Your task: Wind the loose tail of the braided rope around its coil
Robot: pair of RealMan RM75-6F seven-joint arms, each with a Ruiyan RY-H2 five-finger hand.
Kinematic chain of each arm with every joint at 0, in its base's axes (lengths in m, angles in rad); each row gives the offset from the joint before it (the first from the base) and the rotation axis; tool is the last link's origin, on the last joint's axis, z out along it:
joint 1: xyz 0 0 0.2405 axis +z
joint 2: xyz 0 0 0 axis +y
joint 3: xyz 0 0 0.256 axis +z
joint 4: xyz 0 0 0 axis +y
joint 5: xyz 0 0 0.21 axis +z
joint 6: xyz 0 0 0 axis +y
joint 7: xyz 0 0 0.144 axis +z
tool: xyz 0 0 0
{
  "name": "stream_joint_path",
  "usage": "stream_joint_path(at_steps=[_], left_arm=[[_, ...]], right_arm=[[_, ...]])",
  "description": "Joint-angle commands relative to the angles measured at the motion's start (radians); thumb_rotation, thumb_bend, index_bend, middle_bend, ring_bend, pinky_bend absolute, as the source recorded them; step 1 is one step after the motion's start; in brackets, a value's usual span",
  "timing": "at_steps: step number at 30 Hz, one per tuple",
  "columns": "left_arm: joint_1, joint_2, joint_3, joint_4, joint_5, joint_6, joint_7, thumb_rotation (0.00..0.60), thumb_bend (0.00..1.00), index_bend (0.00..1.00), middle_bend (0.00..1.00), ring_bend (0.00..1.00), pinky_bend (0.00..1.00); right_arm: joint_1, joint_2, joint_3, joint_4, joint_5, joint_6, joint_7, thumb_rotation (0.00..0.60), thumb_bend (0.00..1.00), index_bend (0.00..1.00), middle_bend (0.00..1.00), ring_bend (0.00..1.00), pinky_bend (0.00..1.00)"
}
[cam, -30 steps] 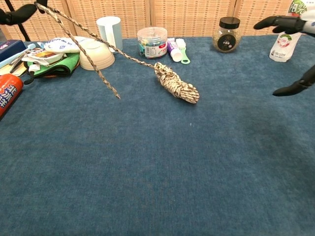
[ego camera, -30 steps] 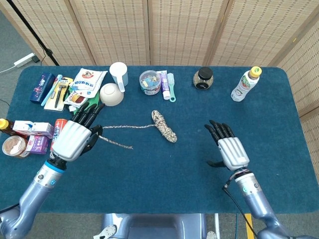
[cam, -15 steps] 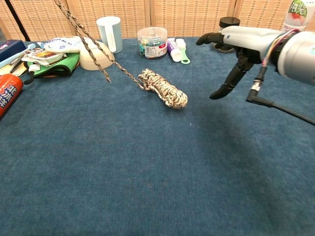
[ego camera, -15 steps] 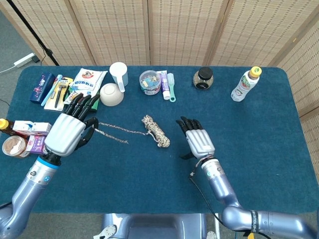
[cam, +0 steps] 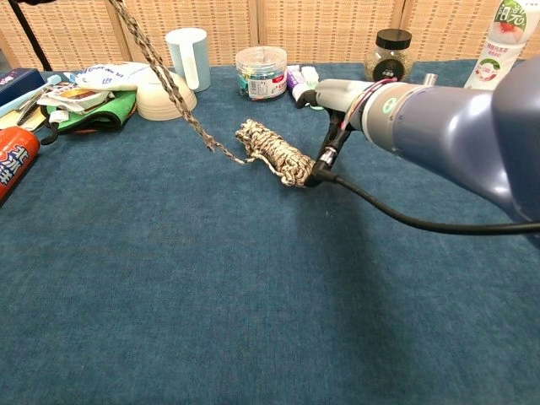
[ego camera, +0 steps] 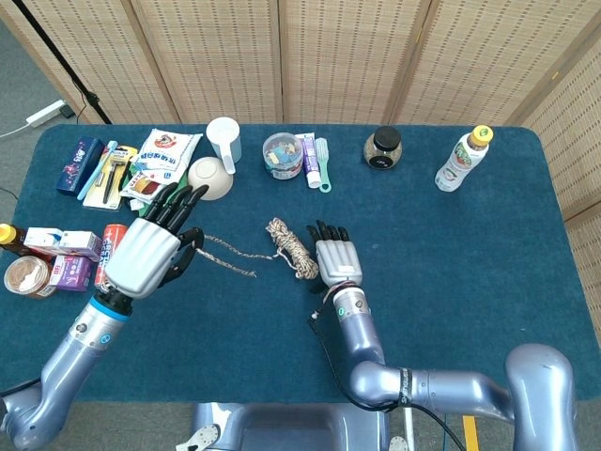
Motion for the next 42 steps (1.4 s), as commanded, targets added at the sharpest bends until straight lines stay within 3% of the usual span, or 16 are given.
stream_joint_path(at_steps=[1, 15, 23, 27, 30, 33, 42], left_arm=[[-0.006, -0.007, -0.001, 0.008, -0.006, -0.004, -0.003, 0.600, 0.50, 0.57, 0.00, 0.00, 0.00], [-0.018, -0.020, 0.005, 0.033, -0.017, -0.006, -0.035, 0.600, 0.50, 0.57, 0.00, 0.00, 0.00], [-0.017, -0.009, 0.003, 0.040, -0.020, 0.000, -0.051, 0.600, 0.50, 0.57, 0.00, 0.00, 0.00], [-0.017, -0.006, 0.005, 0.042, -0.018, 0.004, -0.054, 0.600, 0.50, 0.57, 0.00, 0.00, 0.00], [-0.016, -0.005, 0.007, 0.046, -0.019, 0.004, -0.058, 0.600, 0.50, 0.57, 0.00, 0.00, 0.00], [-0.016, -0.005, 0.009, 0.050, -0.019, 0.005, -0.062, 0.600, 0.50, 0.57, 0.00, 0.00, 0.00], [-0.020, -0.002, 0.006, 0.050, -0.025, 0.003, -0.079, 0.600, 0.50, 0.57, 0.00, 0.00, 0.00]], right_arm=[[0.026, -0.034, 0.011, 0.045, 0.022, 0.010, -0.003, 0.600, 0.00, 0.00, 0.00, 0.00, 0.00], [0.090, -0.121, 0.030, 0.209, 0.060, -0.012, 0.012, 0.600, 0.00, 0.00, 0.00, 0.00, 0.00], [0.103, -0.138, 0.042, 0.244, 0.075, -0.023, 0.015, 0.600, 0.00, 0.00, 0.00, 0.00, 0.11], [0.110, -0.152, 0.045, 0.264, 0.078, -0.042, 0.023, 0.600, 0.00, 0.01, 0.04, 0.00, 0.21], [0.112, -0.157, 0.045, 0.281, 0.068, -0.054, 0.035, 0.600, 0.00, 0.06, 0.09, 0.02, 0.30], [0.113, -0.160, 0.042, 0.293, 0.062, -0.060, 0.041, 0.600, 0.02, 0.14, 0.17, 0.09, 0.37], [0.108, -0.175, 0.025, 0.346, 0.002, -0.076, 0.081, 0.600, 0.27, 0.39, 0.42, 0.31, 0.52]])
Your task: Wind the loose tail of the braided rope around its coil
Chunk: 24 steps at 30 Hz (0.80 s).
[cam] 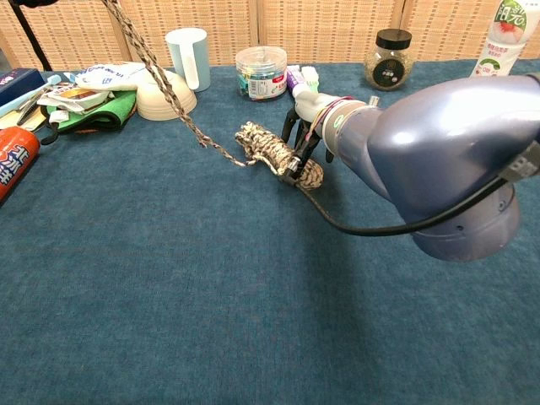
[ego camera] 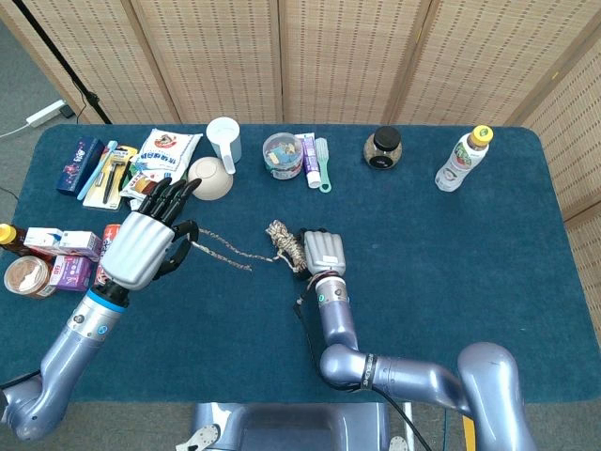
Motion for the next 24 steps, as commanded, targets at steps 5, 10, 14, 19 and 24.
stream_joint_path(at_steps=[5, 10, 14, 19, 24], left_arm=[[-0.004, 0.002, -0.004, -0.005, -0.004, -0.002, -0.018, 0.600, 0.50, 0.57, 0.00, 0.00, 0.00], [-0.007, 0.004, -0.008, -0.011, -0.011, -0.004, -0.032, 0.600, 0.50, 0.57, 0.00, 0.00, 0.00], [-0.009, 0.013, -0.011, -0.030, -0.019, -0.012, -0.054, 0.600, 0.50, 0.57, 0.00, 0.00, 0.00], [-0.017, 0.031, -0.024, -0.059, -0.031, -0.018, -0.063, 0.600, 0.50, 0.57, 0.00, 0.00, 0.00], [-0.029, 0.040, -0.044, -0.089, -0.053, -0.022, -0.063, 0.600, 0.50, 0.57, 0.00, 0.00, 0.00]], right_arm=[[-0.012, -0.007, -0.023, 0.023, -0.062, -0.009, 0.034, 0.600, 0.53, 0.50, 0.52, 0.41, 0.57], [-0.035, 0.016, -0.038, -0.011, -0.098, -0.026, 0.059, 0.600, 0.66, 0.54, 0.56, 0.44, 0.59], [-0.047, 0.038, -0.034, -0.048, -0.109, -0.042, 0.079, 0.600, 0.67, 0.55, 0.57, 0.44, 0.59], [-0.050, 0.083, -0.025, -0.112, -0.108, -0.063, 0.082, 0.600, 0.67, 0.56, 0.57, 0.44, 0.59], [-0.052, 0.133, -0.035, -0.184, -0.097, -0.101, 0.077, 0.600, 0.67, 0.56, 0.57, 0.44, 0.59]])
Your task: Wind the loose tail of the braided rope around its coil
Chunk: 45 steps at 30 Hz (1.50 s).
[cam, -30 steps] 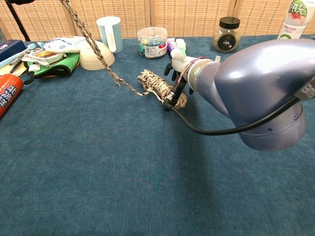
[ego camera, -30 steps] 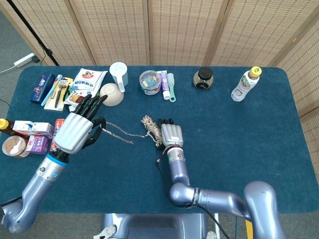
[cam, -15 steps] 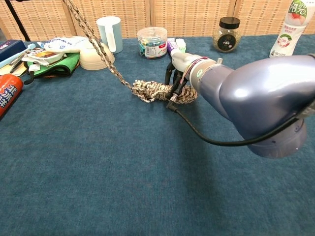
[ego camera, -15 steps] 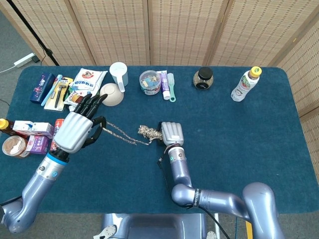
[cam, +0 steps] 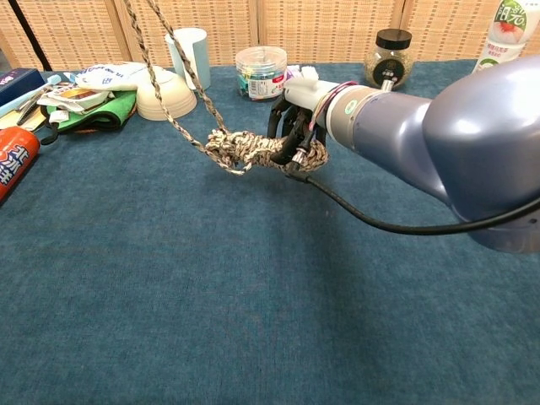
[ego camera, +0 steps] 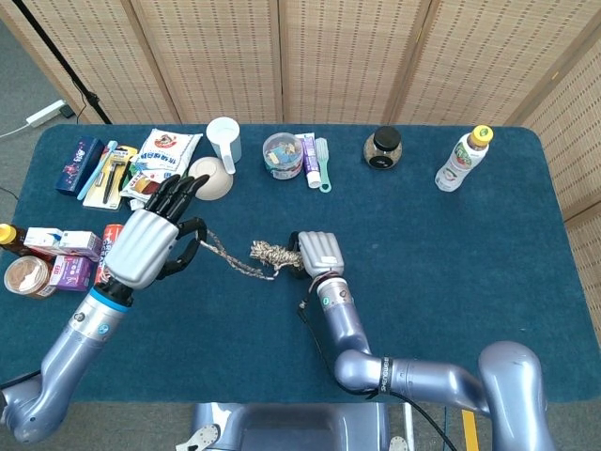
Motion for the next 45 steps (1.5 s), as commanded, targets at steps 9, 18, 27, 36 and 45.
stream_joint_path(at_steps=[9, 18, 27, 36, 45], left_arm=[[-0.050, 0.015, -0.059, -0.056, -0.108, -0.053, -0.047, 0.600, 0.50, 0.57, 0.00, 0.00, 0.00], [-0.106, -0.079, -0.095, -0.046, -0.186, -0.059, -0.091, 0.600, 0.50, 0.57, 0.00, 0.00, 0.00], [-0.170, -0.177, -0.132, 0.064, -0.265, -0.032, -0.024, 0.600, 0.50, 0.58, 0.00, 0.00, 0.00], [-0.212, -0.251, -0.140, 0.203, -0.340, -0.041, 0.001, 0.600, 0.50, 0.58, 0.00, 0.00, 0.00], [-0.214, -0.280, -0.123, 0.319, -0.371, -0.057, -0.015, 0.600, 0.50, 0.58, 0.00, 0.00, 0.00]], right_arm=[[-0.009, 0.101, -0.055, -0.163, -0.012, -0.064, 0.007, 0.600, 0.67, 0.57, 0.58, 0.44, 0.60], [-0.006, 0.136, -0.127, -0.307, -0.144, -0.066, 0.038, 0.600, 0.67, 0.57, 0.58, 0.45, 0.60], [0.001, 0.176, -0.156, -0.363, -0.180, -0.107, 0.094, 0.600, 0.67, 0.57, 0.58, 0.45, 0.60], [-0.005, 0.213, -0.162, -0.384, -0.217, -0.147, 0.179, 0.600, 0.67, 0.57, 0.58, 0.45, 0.60], [-0.023, 0.289, -0.128, -0.434, -0.218, -0.189, 0.289, 0.600, 0.67, 0.57, 0.58, 0.45, 0.60]])
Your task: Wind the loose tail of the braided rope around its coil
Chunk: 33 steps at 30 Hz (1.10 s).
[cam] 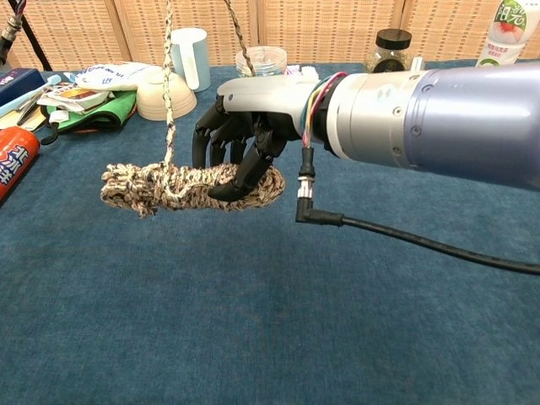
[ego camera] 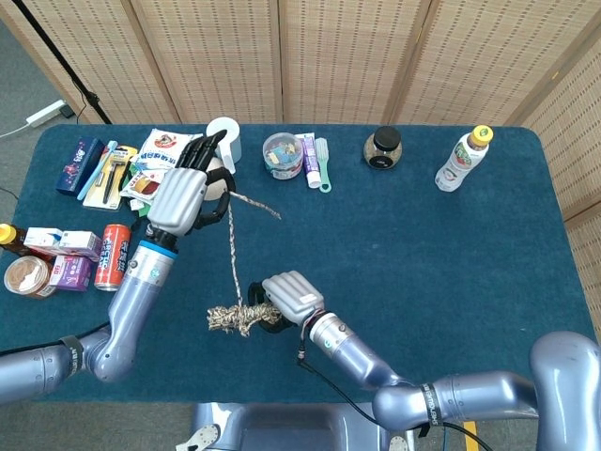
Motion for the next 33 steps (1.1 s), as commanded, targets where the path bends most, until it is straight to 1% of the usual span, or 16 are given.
stream_joint_path(at_steps=[1, 7, 11, 13, 17, 22, 29, 30, 33], left_arm=[[0.004, -0.009, 0.012, 0.044, -0.006, -0.008, -0.009, 0.600, 0.50, 0.58, 0.00, 0.00, 0.00], [0.021, -0.020, 0.049, 0.152, 0.027, -0.017, -0.038, 0.600, 0.50, 0.58, 0.00, 0.00, 0.00], [0.027, -0.046, 0.073, 0.218, 0.047, -0.038, -0.075, 0.600, 0.50, 0.58, 0.00, 0.00, 0.00], [0.026, -0.064, 0.092, 0.248, 0.065, -0.046, -0.074, 0.600, 0.50, 0.58, 0.00, 0.00, 0.00], [0.025, -0.095, 0.123, 0.277, 0.099, -0.053, -0.066, 0.600, 0.50, 0.58, 0.00, 0.00, 0.00], [0.025, -0.125, 0.158, 0.291, 0.154, -0.037, -0.034, 0.600, 0.50, 0.58, 0.00, 0.00, 0.00], [0.039, -0.132, 0.207, 0.303, 0.218, -0.023, 0.014, 0.600, 0.50, 0.58, 0.00, 0.00, 0.00], [0.045, -0.121, 0.222, 0.291, 0.229, -0.026, 0.024, 0.600, 0.50, 0.58, 0.00, 0.00, 0.00], [0.053, -0.100, 0.229, 0.259, 0.242, -0.024, 0.032, 0.600, 0.50, 0.58, 0.00, 0.00, 0.00]], right_arm=[[-0.008, 0.035, 0.020, -0.022, 0.007, -0.023, 0.044, 0.600, 0.67, 0.57, 0.58, 0.45, 0.60], [-0.013, 0.108, 0.048, -0.058, 0.017, -0.066, 0.111, 0.600, 0.67, 0.58, 0.59, 0.45, 0.60], [-0.014, 0.141, 0.078, -0.078, 0.041, -0.091, 0.179, 0.600, 0.67, 0.58, 0.59, 0.45, 0.60], [-0.014, 0.151, 0.094, -0.085, 0.061, -0.104, 0.221, 0.600, 0.68, 0.58, 0.59, 0.45, 0.60], [-0.011, 0.164, 0.128, -0.098, 0.118, -0.123, 0.300, 0.600, 0.68, 0.58, 0.59, 0.45, 0.60], [0.006, 0.178, 0.159, -0.097, 0.183, -0.126, 0.362, 0.600, 0.68, 0.58, 0.59, 0.45, 0.60], [0.028, 0.183, 0.187, -0.075, 0.264, -0.075, 0.420, 0.600, 0.68, 0.58, 0.59, 0.45, 0.60], [0.034, 0.171, 0.192, -0.052, 0.275, -0.027, 0.419, 0.600, 0.69, 0.58, 0.59, 0.45, 0.60], [0.057, 0.129, 0.190, -0.023, 0.297, 0.067, 0.400, 0.600, 0.69, 0.58, 0.59, 0.45, 0.61]])
